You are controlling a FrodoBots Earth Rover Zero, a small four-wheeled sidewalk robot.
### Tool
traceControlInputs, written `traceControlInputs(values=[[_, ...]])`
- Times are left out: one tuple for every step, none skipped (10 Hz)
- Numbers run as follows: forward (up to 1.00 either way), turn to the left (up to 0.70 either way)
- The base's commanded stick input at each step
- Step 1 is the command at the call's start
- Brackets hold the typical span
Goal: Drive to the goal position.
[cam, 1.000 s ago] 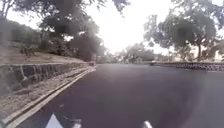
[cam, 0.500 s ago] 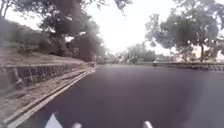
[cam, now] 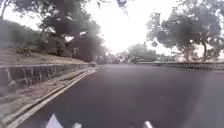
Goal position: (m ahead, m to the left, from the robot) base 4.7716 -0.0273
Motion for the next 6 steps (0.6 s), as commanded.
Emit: traceControlInputs(values=[[0.50,0.00],[0.50,0.00],[0.50,0.00],[0.50,0.00],[0.50,0.00],[0.50,0.00]])
